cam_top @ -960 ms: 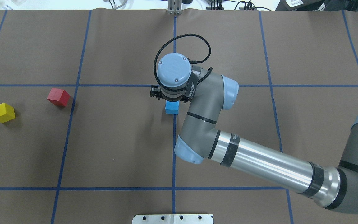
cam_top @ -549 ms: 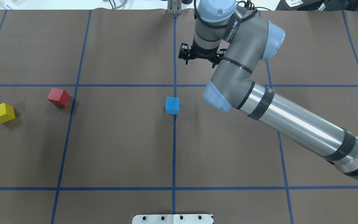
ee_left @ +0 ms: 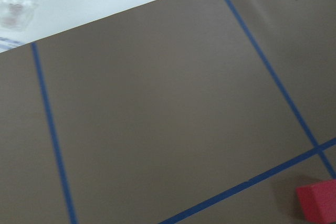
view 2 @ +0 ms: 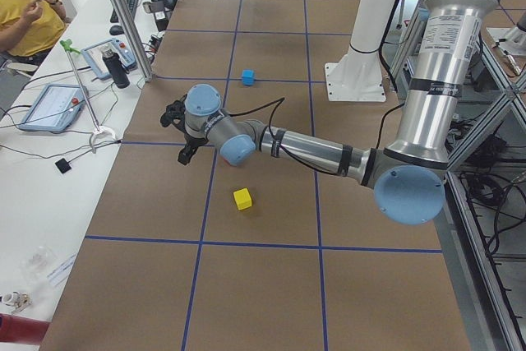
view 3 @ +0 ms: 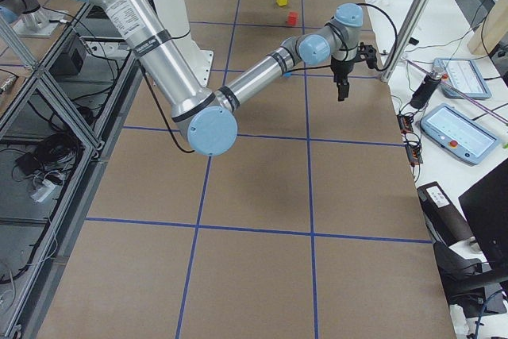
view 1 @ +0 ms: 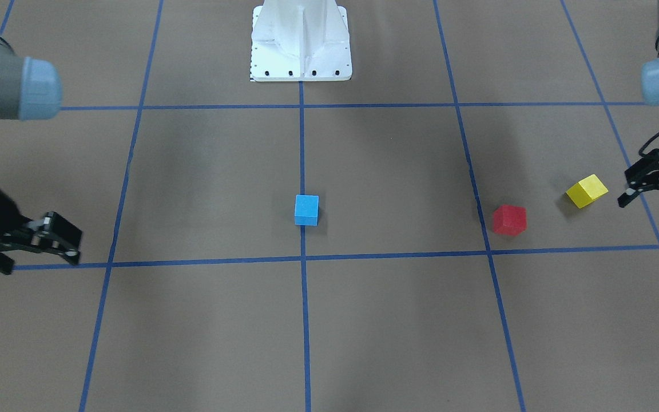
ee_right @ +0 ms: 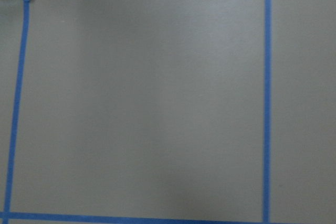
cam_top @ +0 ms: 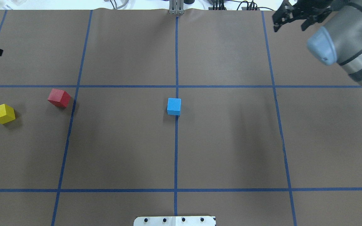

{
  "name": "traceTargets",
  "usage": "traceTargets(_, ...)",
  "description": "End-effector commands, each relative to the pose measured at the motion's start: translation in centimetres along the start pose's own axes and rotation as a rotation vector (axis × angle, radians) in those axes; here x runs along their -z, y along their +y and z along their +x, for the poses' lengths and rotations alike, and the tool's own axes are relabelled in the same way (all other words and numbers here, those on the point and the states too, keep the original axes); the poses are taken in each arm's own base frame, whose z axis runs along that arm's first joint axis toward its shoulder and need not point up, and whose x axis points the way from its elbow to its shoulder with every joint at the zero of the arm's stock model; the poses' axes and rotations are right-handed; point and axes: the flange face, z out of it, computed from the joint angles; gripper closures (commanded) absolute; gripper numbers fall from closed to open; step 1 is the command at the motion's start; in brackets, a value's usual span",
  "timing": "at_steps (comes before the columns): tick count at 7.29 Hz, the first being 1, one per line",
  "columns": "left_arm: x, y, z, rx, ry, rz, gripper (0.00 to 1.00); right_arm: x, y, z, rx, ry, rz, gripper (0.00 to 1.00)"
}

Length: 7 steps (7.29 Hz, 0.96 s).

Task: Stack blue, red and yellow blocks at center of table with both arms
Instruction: 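Withdraw the right arm while the left arm reaches toward the red cube, then grasp the red cube with the left gripper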

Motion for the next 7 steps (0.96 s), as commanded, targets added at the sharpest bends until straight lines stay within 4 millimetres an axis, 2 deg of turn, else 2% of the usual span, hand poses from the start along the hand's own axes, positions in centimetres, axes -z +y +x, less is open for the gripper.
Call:
traceTargets(1,-5.9,0.0,6.2,0.064,-0.007,-0.041,0.0,1.4,4.8,14.1,0.157,0.022,-0.025,0.0)
traceTargets(2,-10.1,0.3,11.0,0.09,-0.042,-0.048,0.0,1.8,7.6,19.6,0.205,-0.001,-0.038,0.0)
traceTargets(3,-13.6,1.9,13.8,0.08,-0.099,-0.053,0.0,1.9,10.4,24.3,0.24,0.005,-0.051,0.0)
traceTargets(4,-15.4,3.1,14.1,0.072,-0.116,-0.078,0.0,1.8,12.4,27.2,0.248,0.012,-0.061,0.0)
traceTargets(5,-15.9,3.9,13.1,0.067,-0.128,-0.095,0.0,1.9,13.2,28.0,0.242,0.016,-0.062,0.0)
traceTargets(7,-17.2,4.6,11.9,0.061,-0.146,-0.124,0.0,1.6,13.3,28.2,0.239,0.02,-0.068,0.0)
